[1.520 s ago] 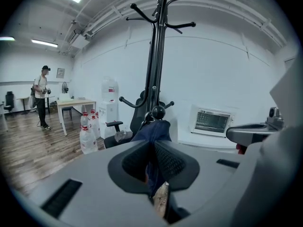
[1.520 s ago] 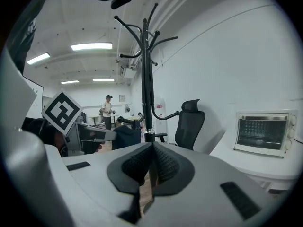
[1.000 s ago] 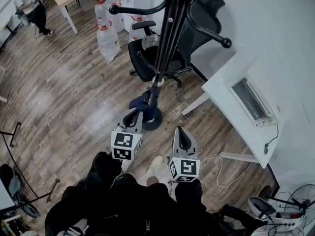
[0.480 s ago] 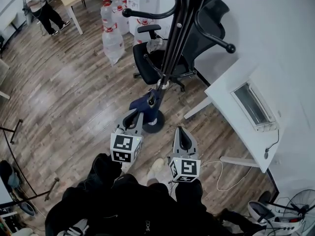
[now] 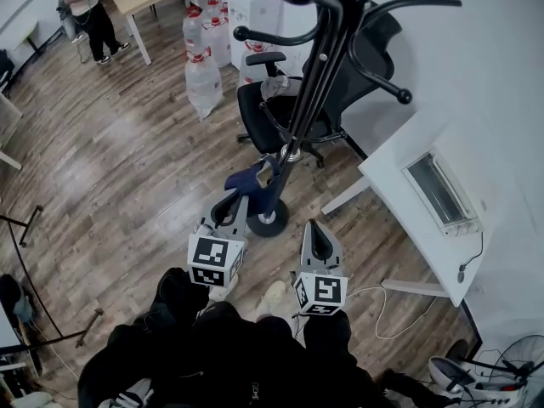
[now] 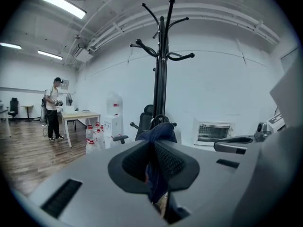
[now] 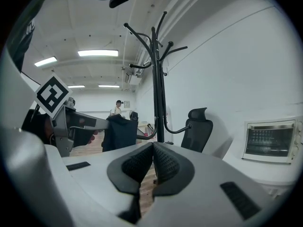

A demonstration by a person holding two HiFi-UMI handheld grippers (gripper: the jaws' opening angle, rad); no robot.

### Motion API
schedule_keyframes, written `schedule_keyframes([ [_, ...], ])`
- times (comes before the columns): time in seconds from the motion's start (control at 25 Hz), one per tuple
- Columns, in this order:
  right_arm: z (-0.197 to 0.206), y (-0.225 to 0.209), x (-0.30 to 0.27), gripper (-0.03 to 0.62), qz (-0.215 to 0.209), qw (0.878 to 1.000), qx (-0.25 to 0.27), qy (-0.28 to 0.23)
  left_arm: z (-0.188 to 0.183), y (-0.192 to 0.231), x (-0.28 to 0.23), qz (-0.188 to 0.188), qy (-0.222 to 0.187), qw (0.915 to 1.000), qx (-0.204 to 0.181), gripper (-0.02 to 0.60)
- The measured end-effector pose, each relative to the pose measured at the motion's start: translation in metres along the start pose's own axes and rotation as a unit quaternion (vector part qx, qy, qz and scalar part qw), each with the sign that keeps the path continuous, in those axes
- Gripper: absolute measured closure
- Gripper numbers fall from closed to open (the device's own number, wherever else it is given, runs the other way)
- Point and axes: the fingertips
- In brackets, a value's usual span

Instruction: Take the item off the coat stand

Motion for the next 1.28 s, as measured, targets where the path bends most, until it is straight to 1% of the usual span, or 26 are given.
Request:
schedule_keyframes([
  [0.4,-0.032,0.016,-0.011,0.579,-0.013,0.999,0.014,-0.03,-0.026,0.022,0.03,-0.014,-0.022,0.9994,-0.021,0.537],
  [0.56,-0.047,0.022,-0.012,0.578,-0.017,0.999,0.023,-0.044,-0.032,0.027,0.042,-0.015,-0.026,0.9989,-0.035,0.537],
  [0.8,-0.06,0.03,-0.011,0.579,-0.017,0.998,0.032,-0.055,-0.029,0.033,0.06,-0.013,-0.027,0.9982,-0.052,0.537],
  [1.16,-0.059,0.033,-0.008,0.577,-0.016,0.998,0.036,-0.054,-0.018,0.032,0.071,-0.012,-0.02,0.9989,-0.042,0.537],
  [1.28,-0.057,0.034,-0.008,0.579,-0.02,0.998,0.032,-0.052,-0.015,0.033,0.071,-0.013,-0.018,0.9988,-0.043,0.537],
])
Point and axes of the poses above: the fingertips, and each gripper's own axes: x backward along the fingers, y to its left, z out of its underside, and after that the axes turned 2 degrees about x, right-handed
